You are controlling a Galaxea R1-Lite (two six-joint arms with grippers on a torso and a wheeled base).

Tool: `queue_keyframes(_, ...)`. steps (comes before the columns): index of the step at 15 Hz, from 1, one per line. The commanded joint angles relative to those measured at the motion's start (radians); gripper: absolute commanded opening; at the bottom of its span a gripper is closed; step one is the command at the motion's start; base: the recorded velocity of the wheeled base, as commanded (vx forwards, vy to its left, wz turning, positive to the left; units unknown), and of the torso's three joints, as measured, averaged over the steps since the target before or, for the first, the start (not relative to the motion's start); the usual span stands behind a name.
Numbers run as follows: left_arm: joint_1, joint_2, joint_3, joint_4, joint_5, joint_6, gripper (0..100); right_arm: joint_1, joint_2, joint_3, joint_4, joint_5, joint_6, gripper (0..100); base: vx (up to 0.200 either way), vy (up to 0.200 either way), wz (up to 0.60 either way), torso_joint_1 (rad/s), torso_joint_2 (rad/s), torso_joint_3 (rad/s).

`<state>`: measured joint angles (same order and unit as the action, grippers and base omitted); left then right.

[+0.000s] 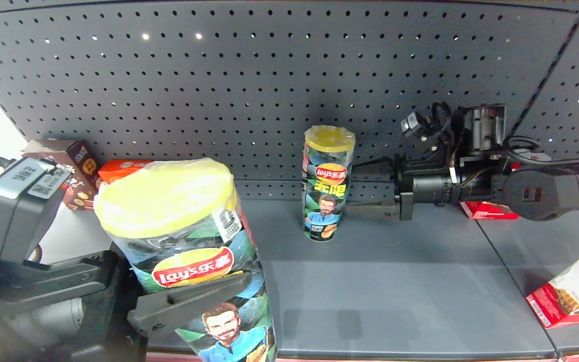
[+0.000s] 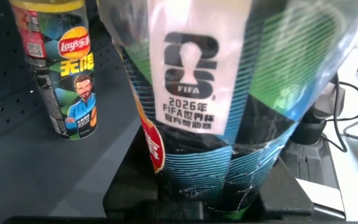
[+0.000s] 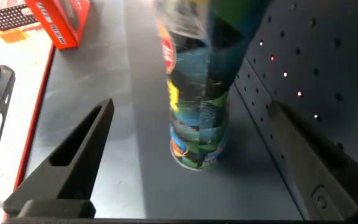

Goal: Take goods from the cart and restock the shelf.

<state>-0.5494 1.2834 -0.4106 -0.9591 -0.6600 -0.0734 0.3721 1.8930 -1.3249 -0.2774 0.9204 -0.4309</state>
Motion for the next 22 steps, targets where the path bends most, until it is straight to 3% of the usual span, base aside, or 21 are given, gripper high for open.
queue_keyframes(1,0.005,0.002,0.001,-0.001,0.0,-0.003,0,0.011,0.06,-0.034,0.0,0.001,0.001,100,0.0,0.0,0.0,0.0,0.0,0.0)
queue_keyframes(12,0.048,0.004,0.015,0.003,0.0,-0.003,0,0.079,0.239,-0.224,-0.002,0.005,0.011,100,0.0,0.0,0.0,0.0,0.0,0.0)
queue_keyframes(13,0.049,0.004,0.015,0.003,0.0,-0.003,0,0.082,0.245,-0.235,-0.003,0.006,0.015,0,0.0,0.0,0.0,0.0,0.0,0.0)
queue_keyframes(17,0.049,0.004,0.016,0.002,0.0,-0.028,0,0.08,0.219,-0.221,-0.003,0.003,0.029,0,0.0,0.0,0.0,0.0,0.0,0.0)
queue_keyframes(22,0.049,0.002,0.015,-0.001,0.0,-0.028,0,0.082,0.072,-0.129,-0.003,-0.008,0.04,0,0.0,0.0,0.0,0.0,0.0,0.0)
